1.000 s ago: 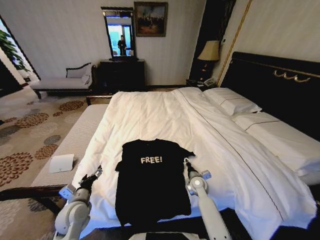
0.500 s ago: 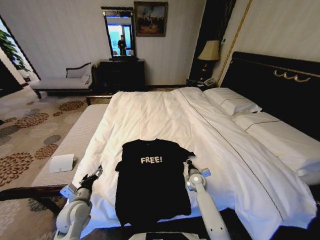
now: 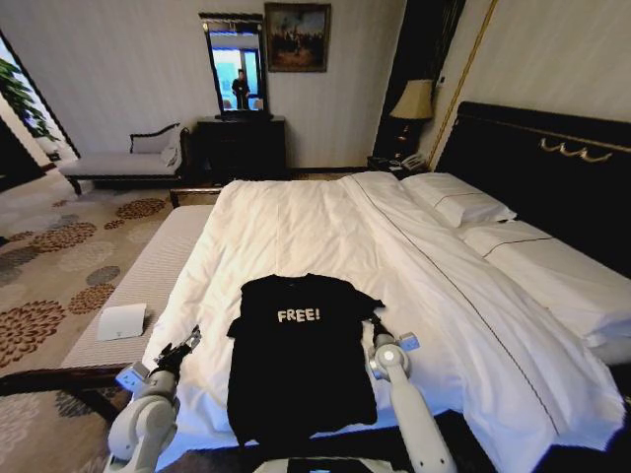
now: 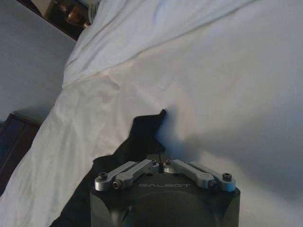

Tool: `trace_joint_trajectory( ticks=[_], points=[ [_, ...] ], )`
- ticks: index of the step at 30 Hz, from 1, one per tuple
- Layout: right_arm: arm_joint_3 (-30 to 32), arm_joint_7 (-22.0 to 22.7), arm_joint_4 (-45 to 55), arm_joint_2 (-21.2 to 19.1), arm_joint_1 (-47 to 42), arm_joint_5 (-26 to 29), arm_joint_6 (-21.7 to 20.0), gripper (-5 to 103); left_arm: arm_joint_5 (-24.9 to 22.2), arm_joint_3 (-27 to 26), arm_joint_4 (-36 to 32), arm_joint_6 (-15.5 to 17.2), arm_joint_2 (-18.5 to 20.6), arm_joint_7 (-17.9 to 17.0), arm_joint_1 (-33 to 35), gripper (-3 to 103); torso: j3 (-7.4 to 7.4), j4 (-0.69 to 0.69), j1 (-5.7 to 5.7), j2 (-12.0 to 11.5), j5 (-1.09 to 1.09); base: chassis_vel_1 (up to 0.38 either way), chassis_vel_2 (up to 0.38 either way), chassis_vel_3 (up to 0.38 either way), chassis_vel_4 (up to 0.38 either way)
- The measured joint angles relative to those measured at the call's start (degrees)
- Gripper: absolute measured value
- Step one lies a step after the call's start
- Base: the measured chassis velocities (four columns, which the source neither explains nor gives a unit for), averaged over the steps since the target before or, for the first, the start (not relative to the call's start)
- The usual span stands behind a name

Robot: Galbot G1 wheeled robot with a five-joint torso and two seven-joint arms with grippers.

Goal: Fold the clothes on the bed.

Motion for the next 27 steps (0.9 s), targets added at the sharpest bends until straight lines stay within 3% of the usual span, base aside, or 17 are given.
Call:
trace_joint_trajectory(
  ticks=[14,17,19,22,27],
  points=[
    [-2.04,5.45,4.58,0.97,-5.56,-7.05,-1.56,-3,-0.41,-0.21,-0.68,0.02,0.59,-0.05,0.09,100,0.0,0.0,0.0,0.0,0.01,0.0,0.0,0.0,0.0],
    [-1.72,5.43,3.88,0.83,-5.68,-9.2,-1.69,13,-0.51,-0.29,-0.73,0.02,0.58,-0.05,0.14,100,0.0,0.0,0.0,0.0,0.01,0.0,0.0,0.0,0.0],
    [-1.34,5.04,3.59,0.61,-5.46,-9.68,-1.66,13,-0.51,-0.28,-0.74,0.02,0.51,-0.05,0.13,100,0.0,0.0,0.0,0.0,0.01,0.0,0.0,0.0,0.0],
    [0.1,3.65,2.54,-0.31,-4.18,-10.22,-1.16,29,-0.51,-0.14,-0.73,0.02,0.27,-0.05,0.1,100,0.0,0.0,0.0,0.0,0.01,0.0,0.0,0.0,0.0],
    [1.51,0.21,-0.35,-2.14,-1.15,-8.5,-0.58,45,-0.45,-0.1,-0.73,0.02,0.24,-0.04,0.14,100,0.0,-0.01,0.0,0.0,0.01,0.0,0.0,0.0,0.0]
  ],
)
